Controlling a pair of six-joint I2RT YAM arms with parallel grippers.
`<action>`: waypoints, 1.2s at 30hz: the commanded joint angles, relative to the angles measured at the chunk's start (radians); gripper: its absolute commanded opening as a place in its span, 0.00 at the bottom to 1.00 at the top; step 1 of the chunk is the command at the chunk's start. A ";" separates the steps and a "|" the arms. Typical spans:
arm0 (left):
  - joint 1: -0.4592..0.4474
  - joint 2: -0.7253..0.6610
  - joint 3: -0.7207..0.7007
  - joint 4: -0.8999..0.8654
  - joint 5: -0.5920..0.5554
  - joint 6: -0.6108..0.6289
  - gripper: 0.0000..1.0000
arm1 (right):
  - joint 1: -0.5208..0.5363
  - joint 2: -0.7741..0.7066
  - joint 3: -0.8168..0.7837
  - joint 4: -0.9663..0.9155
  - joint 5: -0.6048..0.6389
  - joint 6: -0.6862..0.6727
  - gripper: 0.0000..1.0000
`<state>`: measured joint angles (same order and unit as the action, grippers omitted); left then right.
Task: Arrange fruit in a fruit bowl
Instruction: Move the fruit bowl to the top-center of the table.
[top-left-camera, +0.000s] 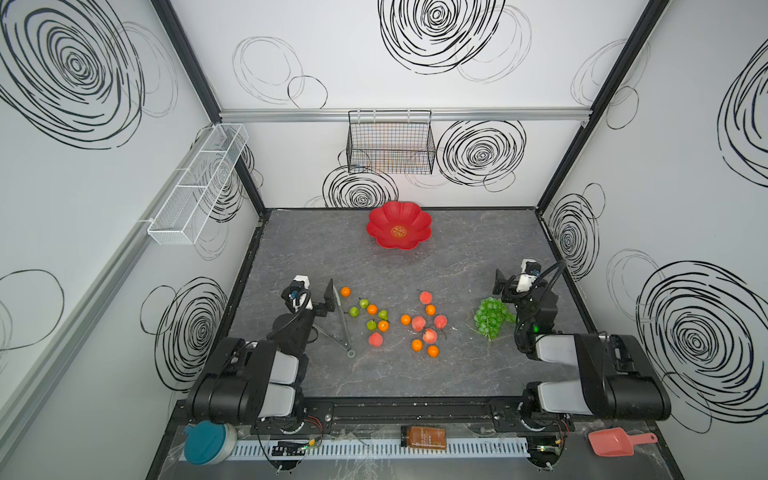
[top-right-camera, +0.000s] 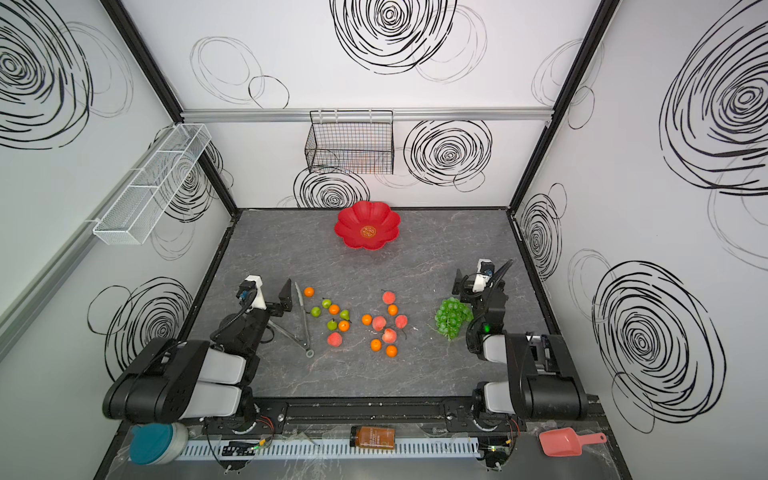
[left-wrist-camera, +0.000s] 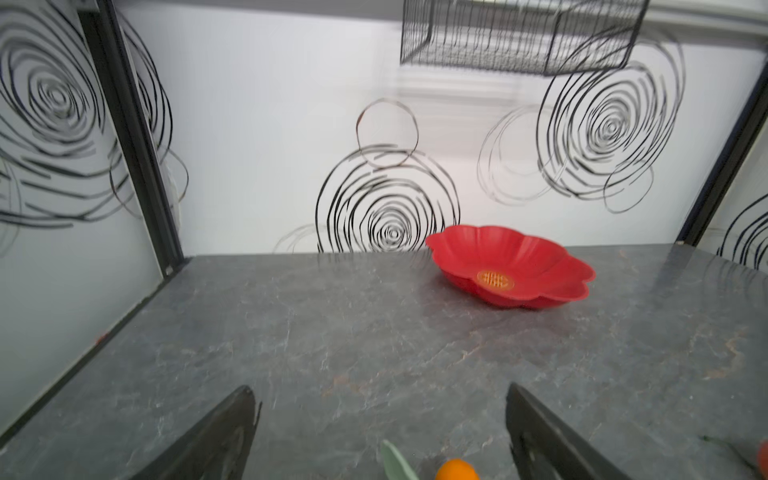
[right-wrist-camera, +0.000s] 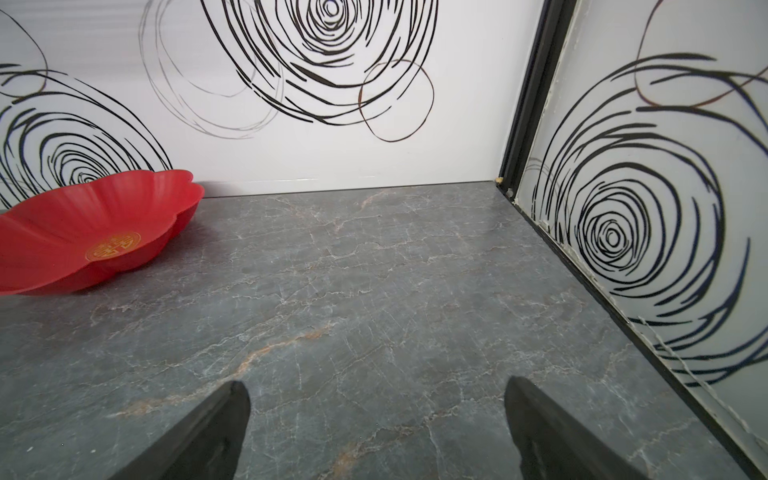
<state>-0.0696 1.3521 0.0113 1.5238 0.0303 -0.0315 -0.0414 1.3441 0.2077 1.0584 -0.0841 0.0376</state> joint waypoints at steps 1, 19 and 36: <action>-0.097 -0.168 -0.150 0.165 -0.253 0.058 0.96 | 0.012 -0.064 0.072 -0.175 0.013 0.006 1.00; -0.407 -0.521 0.467 -1.318 -0.746 -0.318 0.96 | -0.011 -0.140 0.365 -0.675 -0.092 0.444 1.00; -0.202 -0.081 1.023 -1.710 0.020 -0.489 0.96 | 0.170 0.309 0.826 -0.912 -0.210 0.552 0.95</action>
<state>-0.2516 1.2083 0.9157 -0.1375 -0.0795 -0.5312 0.0910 1.5951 0.9474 0.1890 -0.3050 0.5549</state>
